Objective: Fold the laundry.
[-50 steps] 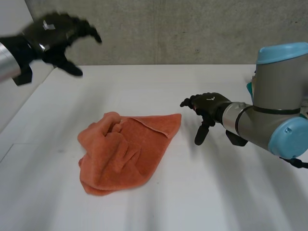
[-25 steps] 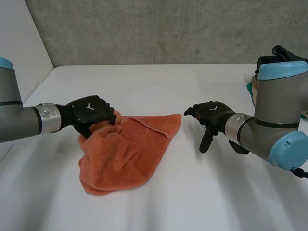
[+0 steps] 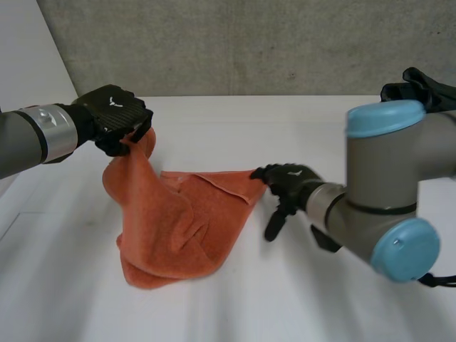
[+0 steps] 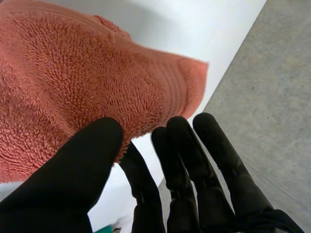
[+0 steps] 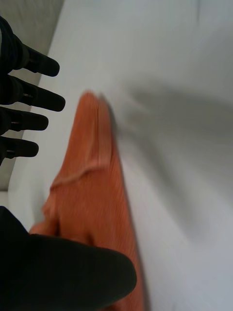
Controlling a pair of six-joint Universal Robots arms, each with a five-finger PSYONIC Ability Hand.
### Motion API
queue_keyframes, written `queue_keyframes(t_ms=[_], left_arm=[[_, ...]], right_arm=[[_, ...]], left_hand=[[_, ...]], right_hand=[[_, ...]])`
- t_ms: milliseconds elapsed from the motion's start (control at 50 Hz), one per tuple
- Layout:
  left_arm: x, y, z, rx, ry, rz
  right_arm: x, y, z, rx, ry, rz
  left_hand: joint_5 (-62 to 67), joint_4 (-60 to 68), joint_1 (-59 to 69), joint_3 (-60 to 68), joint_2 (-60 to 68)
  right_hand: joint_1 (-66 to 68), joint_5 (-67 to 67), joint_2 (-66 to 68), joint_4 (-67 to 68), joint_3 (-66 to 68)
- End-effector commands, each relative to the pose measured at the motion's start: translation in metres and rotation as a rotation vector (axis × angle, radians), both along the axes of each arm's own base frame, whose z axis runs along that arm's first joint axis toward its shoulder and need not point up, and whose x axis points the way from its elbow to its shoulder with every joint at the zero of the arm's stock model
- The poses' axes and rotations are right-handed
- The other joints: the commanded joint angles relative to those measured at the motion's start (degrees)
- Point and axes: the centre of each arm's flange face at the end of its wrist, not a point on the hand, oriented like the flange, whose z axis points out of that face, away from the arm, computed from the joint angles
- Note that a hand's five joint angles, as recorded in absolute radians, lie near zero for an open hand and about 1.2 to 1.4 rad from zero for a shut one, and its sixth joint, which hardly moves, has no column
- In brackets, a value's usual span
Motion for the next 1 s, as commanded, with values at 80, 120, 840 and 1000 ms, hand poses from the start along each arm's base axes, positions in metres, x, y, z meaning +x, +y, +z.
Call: queue_keyframes(t_ms=[80, 120, 840, 1000], left_arm=[[0.003, -0.008, -0.021, -0.059, -0.094, 0.004], [0.006, -0.008, -0.024, -0.04, -0.113, 0.015], [0.002, -0.047, -0.125, 0.104, -0.166, -0.117], [-0.011, -0.024, -0.076, 0.131, -0.105, -0.103]], right_arm=[[0.036, 0.032, -0.026, 0.027, 0.017, 0.067], [0.04, 0.034, -0.032, 0.026, 0.026, 0.062], [0.084, 0.083, -0.074, -0.072, -0.039, 0.069], [0.065, 0.064, -0.035, -0.164, -0.091, -0.016]], left_hand=[[18.0, 17.5, 19.0, 17.6, 18.2], [18.0, 17.5, 19.0, 17.6, 18.2], [-26.4, -27.0, -25.5, -26.8, -26.2], [18.0, 17.5, 19.0, 17.6, 18.2]], right_hand=[[-2.9, -2.8, -2.1, -2.6, -10.5], [-2.9, -2.8, -2.1, -2.6, -10.5], [31.0, 31.2, 31.9, 31.4, 23.4], [67.1, 67.2, 67.9, 67.4, 59.5]])
